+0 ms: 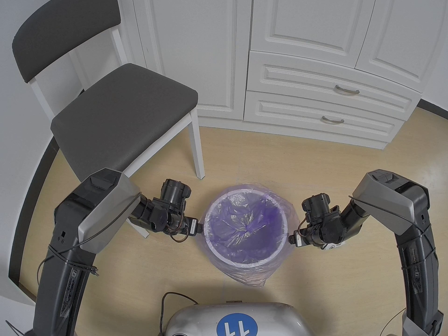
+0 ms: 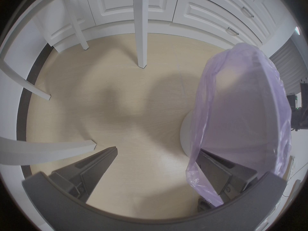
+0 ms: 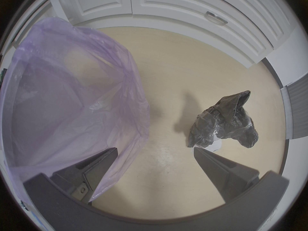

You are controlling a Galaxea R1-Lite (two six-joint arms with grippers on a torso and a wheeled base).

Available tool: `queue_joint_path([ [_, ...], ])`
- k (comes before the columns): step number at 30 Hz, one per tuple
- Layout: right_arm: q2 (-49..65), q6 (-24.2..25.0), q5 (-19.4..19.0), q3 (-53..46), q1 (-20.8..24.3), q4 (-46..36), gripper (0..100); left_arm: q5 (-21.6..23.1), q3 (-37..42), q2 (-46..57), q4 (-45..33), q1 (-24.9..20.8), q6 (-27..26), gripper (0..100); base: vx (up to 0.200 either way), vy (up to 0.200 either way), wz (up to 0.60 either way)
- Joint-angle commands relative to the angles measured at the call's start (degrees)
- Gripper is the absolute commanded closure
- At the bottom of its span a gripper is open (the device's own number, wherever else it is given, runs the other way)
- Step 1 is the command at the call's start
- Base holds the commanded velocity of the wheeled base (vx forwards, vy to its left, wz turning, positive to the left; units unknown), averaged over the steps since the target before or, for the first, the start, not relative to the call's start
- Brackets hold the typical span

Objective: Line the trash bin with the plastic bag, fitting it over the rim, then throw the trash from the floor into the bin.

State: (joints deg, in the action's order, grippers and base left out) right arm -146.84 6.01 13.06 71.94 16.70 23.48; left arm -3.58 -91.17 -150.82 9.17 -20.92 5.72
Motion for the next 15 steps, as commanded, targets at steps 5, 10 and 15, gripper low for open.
queue_joint_path([
  [5, -2.23, 0.41, -3.04, 10.33, 0.0, -11.26, 0, -0.02, -13.06, -6.41, -8.82, -0.09, 0.0, 0, 0.0, 0.0, 0.0],
  [10, -3.02, 0.05, -3.04, 14.11, 0.17, -12.76, 0, -0.02, -12.71, -5.27, -11.1, -0.26, -0.09, 0, 0.0, 0.0, 0.0],
  [15, -3.19, -0.12, -3.12, 15.43, 0.09, -15.31, 0, -0.2, -8.58, -1.49, -10.75, 0.0, 0.17, 0, 0.0, 0.0, 0.0],
])
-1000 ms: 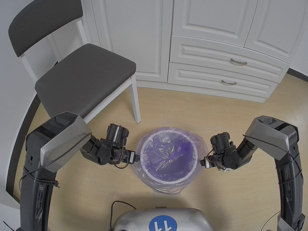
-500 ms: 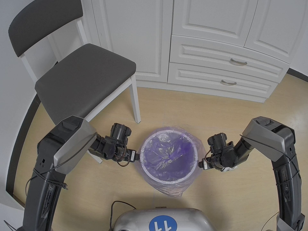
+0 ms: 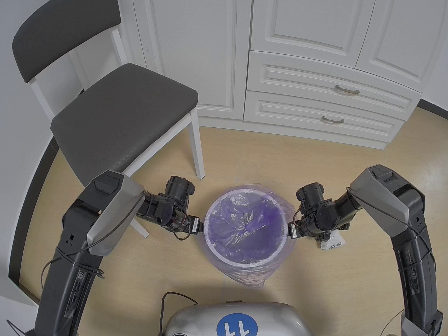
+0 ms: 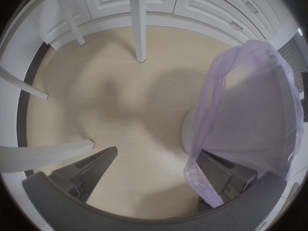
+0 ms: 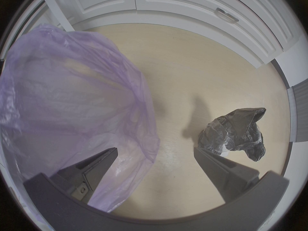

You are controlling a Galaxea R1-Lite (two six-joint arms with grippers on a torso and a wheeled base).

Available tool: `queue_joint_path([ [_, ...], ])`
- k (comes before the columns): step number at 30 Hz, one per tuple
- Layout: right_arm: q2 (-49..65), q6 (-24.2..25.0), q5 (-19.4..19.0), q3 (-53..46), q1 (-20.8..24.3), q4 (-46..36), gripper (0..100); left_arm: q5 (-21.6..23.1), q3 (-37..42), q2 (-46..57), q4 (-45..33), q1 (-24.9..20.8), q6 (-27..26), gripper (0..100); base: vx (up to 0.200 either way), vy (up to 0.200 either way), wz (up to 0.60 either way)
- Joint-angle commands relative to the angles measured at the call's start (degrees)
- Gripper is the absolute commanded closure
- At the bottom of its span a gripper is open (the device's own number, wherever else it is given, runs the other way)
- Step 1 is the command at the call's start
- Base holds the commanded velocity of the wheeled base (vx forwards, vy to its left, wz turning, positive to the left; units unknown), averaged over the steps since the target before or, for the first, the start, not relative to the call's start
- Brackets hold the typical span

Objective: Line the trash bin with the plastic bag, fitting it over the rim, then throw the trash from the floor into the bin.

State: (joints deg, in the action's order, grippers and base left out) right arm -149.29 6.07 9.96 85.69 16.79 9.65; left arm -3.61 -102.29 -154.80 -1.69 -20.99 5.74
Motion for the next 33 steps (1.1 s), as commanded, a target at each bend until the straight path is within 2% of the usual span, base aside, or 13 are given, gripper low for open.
queue_joint_path([
  [1, -0.74, -0.18, -0.03, 1.94, 0.0, -1.92, 0, -0.26, 2.89, 2.75, 0.11, 0.07, 0.06, 0, 0.0, 0.0, 0.0],
  [8, -3.29, 1.31, -1.43, 11.34, 0.18, -16.86, 0, -1.75, 12.99, 9.07, 2.22, -0.45, -0.03, 0, 0.0, 0.0, 0.0],
  [13, -4.17, 3.51, -1.7, 14.51, 0.26, -21.17, 0, -2.1, 19.59, 11.8, 7.85, -0.45, -0.29, 0, 0.0, 0.0, 0.0],
  [17, -2.24, 4.65, -0.56, 13.37, 0.18, -21.7, 0, -2.1, 22.84, 13.03, 11.54, 0.16, -0.12, 0, 0.0, 0.0, 0.0],
  [25, 14.29, 2.1, -1.52, 2.2, -1.58, -20.47, 0, -2.02, 26.44, 16.1, 12.59, 1.74, -0.12, 0, 0.0, 0.0, 0.0],
  [29, 15.16, 1.05, -1.87, 1.41, -2.46, -20.29, 0, -2.02, 27.32, 16.81, 12.94, 1.74, -0.12, 0, 0.0, 0.0, 0.0],
  [33, 13.23, 0.52, -3.19, 0.45, -3.08, -15.37, 0, -2.02, 29.43, 18.3, 15.05, 1.66, -0.12, 0, 0.0, 0.0, 0.0],
])
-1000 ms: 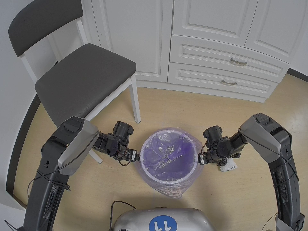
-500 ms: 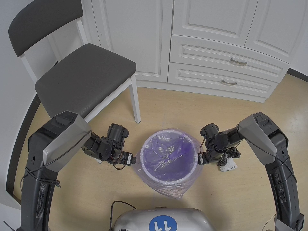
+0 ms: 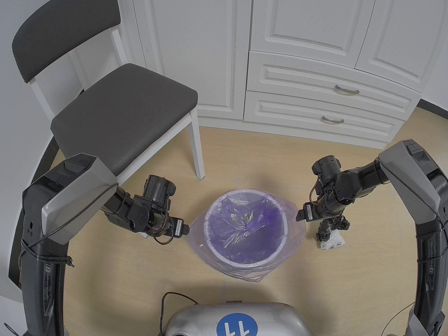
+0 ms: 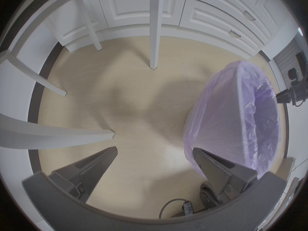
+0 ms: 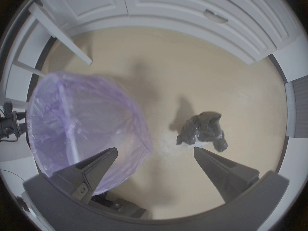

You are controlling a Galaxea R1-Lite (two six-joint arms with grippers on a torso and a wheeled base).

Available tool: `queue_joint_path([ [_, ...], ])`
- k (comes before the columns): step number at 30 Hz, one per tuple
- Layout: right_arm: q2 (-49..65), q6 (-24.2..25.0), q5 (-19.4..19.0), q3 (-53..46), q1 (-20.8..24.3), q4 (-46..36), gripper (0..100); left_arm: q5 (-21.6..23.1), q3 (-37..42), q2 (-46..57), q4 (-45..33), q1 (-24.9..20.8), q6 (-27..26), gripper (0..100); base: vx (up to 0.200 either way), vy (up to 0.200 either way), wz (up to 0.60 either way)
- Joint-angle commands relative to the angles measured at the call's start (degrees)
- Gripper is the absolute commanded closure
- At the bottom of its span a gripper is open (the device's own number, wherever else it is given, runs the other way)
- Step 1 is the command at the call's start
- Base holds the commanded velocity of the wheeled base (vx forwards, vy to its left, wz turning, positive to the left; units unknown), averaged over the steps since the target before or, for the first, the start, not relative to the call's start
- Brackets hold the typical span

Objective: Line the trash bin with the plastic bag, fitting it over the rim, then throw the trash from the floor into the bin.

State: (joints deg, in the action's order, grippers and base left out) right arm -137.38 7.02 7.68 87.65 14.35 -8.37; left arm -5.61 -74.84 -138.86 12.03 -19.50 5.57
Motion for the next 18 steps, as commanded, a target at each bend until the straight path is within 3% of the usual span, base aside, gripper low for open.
queue_joint_path([
  [1, -0.09, -1.05, -1.44, -1.25, -0.81, 4.42, 0, -0.11, 2.42, 2.63, 1.85, 0.17, 0.05, 0, 0.0, 0.0, 0.0],
  [5, -6.06, -4.3, -3.37, 1.21, -2.13, 9.87, 0, -0.02, 5.32, 4.39, 3.88, 0.17, 0.05, 0, 0.0, 0.0, 0.0],
  [11, -12.04, -4.74, -5.83, 6.92, -1.96, 10.31, 0, -0.02, 8.22, 5.71, 5.72, 0.17, 0.05, 0, 0.0, 0.0, 0.0],
  [18, -26.72, -7.55, -5.83, 26.94, -3.63, 6.62, 0, 0.07, 12.96, 5.97, 12.93, 0.7, 0.05, 0, 0.0, 0.0, 0.0],
])
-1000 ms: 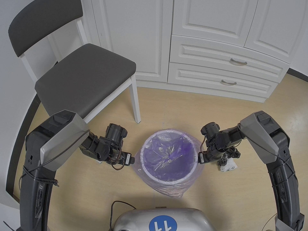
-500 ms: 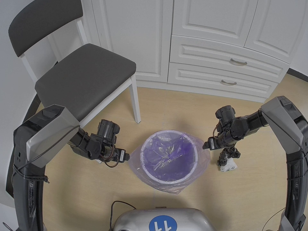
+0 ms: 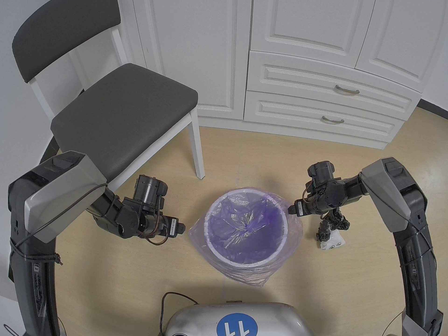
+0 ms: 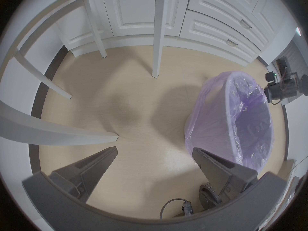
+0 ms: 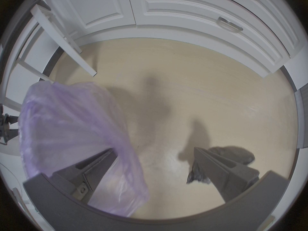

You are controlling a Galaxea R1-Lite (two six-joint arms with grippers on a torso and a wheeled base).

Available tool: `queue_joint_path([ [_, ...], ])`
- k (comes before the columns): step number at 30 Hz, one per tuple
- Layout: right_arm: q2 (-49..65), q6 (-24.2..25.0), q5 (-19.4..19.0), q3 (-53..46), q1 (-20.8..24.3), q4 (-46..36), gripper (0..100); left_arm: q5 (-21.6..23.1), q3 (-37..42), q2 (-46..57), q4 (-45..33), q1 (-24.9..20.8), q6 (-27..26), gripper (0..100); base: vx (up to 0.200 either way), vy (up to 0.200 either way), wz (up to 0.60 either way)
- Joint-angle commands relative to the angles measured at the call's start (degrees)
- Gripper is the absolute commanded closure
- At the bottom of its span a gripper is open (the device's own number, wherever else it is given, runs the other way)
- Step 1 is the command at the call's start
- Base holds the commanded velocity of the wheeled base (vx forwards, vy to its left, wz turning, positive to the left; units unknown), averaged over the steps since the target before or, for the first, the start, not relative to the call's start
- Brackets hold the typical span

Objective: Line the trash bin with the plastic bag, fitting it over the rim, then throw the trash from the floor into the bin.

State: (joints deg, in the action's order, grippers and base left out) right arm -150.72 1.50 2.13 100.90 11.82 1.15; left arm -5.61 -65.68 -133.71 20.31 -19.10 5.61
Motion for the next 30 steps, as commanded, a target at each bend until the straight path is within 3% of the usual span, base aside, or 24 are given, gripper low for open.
queue_joint_path([
  [1, -14.42, -2.38, -0.29, 13.69, -1.1, -3.96, 0, 0.07, 4.07, 0.73, 5.27, 0.29, 0.02, 0, 0.0, 0.0, 0.0],
  [12, -16.71, -5.37, -0.73, 13.69, -1.1, -4.22, 0, 0.33, 4.34, -0.24, 8.61, -0.15, 0.28, 0, 0.0, 0.0, 0.0],
  [20, -10.03, -1.41, -2.05, 13.62, -1.81, -4.75, 0, 0.07, 5.39, 0.29, 10.1, -0.67, 0.54, 0, 0.0, 0.0, 0.0],
  [24, 0.17, -0.36, -4.15, 4.04, -2.07, -4.13, 0, 0.25, 4.51, 0.02, 10.36, -1.29, 2.3, 0, 0.0, 0.0, 0.0],
  [30, 8.87, -0.44, -4.15, -5.45, -1.63, -1.15, 0, 1.04, -0.59, -3.23, 9.22, -2.69, 1.78, 0, 0.0, 0.0, 0.0],
])
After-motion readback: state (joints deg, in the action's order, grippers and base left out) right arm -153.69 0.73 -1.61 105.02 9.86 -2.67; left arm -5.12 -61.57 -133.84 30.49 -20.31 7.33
